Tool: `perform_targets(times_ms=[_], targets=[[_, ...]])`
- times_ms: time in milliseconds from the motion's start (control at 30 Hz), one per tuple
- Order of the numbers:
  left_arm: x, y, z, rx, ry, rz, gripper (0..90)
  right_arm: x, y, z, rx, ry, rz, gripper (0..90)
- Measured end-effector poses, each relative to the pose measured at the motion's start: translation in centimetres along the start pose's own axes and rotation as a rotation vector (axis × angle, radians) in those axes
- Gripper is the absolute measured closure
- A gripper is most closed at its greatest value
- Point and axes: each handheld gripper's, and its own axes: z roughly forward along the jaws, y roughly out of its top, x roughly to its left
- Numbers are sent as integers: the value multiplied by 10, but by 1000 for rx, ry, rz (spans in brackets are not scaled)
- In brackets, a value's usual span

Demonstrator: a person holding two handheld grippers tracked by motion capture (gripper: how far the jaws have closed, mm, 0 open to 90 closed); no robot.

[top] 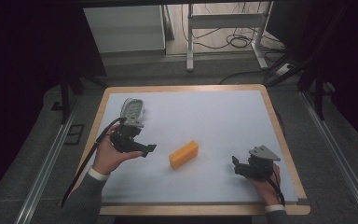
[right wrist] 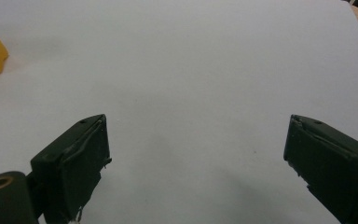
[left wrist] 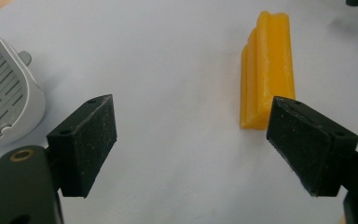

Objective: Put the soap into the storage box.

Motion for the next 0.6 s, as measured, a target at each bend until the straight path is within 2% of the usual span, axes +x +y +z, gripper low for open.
perform_targets(times_ms=[333, 400, 600], targets=[[-8, 11, 8, 11, -28, 22, 168, 0, 0, 1, 4, 1, -6, 70], [-11, 13, 10, 18, -23, 31, 168, 0, 0, 1, 4, 0, -5, 70], [-19, 18, 16, -4, -32, 42, 168, 0, 0, 1, 3, 0, -7, 70]])
